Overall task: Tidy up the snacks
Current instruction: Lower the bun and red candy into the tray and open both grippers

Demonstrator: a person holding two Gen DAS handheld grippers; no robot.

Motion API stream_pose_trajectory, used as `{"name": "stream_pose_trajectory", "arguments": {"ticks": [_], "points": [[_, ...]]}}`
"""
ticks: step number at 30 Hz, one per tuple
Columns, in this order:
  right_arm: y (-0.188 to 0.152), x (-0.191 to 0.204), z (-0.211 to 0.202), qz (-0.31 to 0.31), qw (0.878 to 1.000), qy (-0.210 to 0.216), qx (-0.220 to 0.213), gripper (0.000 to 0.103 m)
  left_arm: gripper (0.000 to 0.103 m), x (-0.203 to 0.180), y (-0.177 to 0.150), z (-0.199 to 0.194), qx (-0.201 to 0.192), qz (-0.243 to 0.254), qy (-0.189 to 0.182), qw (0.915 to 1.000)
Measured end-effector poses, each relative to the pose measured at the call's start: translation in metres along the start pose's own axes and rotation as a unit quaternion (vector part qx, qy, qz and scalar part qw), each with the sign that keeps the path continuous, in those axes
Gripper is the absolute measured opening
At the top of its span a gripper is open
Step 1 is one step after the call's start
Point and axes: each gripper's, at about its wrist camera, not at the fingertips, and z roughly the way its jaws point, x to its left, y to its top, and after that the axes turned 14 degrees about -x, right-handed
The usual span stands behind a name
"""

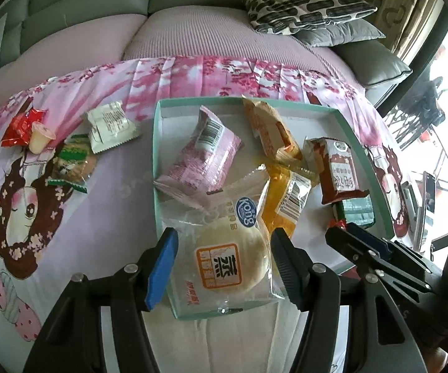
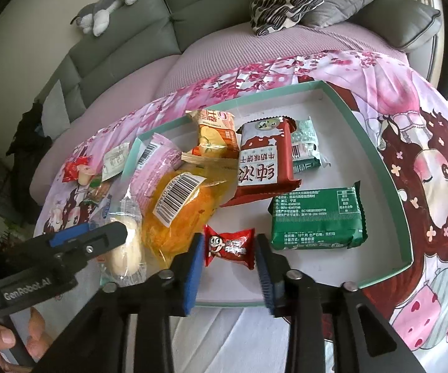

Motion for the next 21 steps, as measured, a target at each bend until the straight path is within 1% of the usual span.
{"name": "stream_pose_trajectory", "arguments": {"ticks": [1,8,9,11,13,16,18,19,20,21], "points": [[0.0,0.0,-0.001,-0.001,1.0,0.0,-0.002,0.052,0.063,0.0,0.001,-0.002,-0.002,-0.001,0.0,1.0],[0.003,0.003,-0.004,-0.003,1.0,-0.001,-0.005,0.053,0.065,0.006,0.011,-0.016,-0.022,-0.007,0.005,0.9997],[0.004,0.003,-0.004,-0.003,1.0,-0.002,-0.005,0.057,0.065,0.008,0.012,-0.018,-0.025,-0.008,0.007,0.9996],[0.004,0.003,-0.004,-0.004,1.0,-0.004,-0.007,0.062,0.08,0.011,0.014,-0.021,-0.03,-0.011,0.01,0.9994],[0.004,0.003,-0.005,-0.005,1.0,-0.004,-0.008,0.064,0.08,0.014,0.016,-0.024,-0.038,-0.015,0.012,0.9991],[0.005,0.004,-0.005,-0.006,1.0,-0.004,-0.009,0.073,0.081,0.02,0.018,-0.028,-0.047,-0.022,0.02,0.9984],[0.005,0.004,-0.005,-0.007,1.0,-0.003,-0.011,0.079,0.084,0.025,0.02,-0.03,-0.055,-0.027,0.031,0.9977],[0.005,0.005,-0.005,-0.008,1.0,-0.003,-0.012,0.08,0.09,0.026,0.02,-0.03,-0.057,-0.028,0.034,0.9974],[0.006,0.005,-0.005,-0.008,1.0,-0.002,-0.013,0.083,0.092,0.029,0.021,-0.03,-0.06,-0.03,0.041,0.9969],[0.006,0.005,-0.005,-0.008,1.0,-0.002,-0.014,0.085,0.092,0.031,0.021,-0.03,-0.062,-0.03,0.044,0.9967]]}}
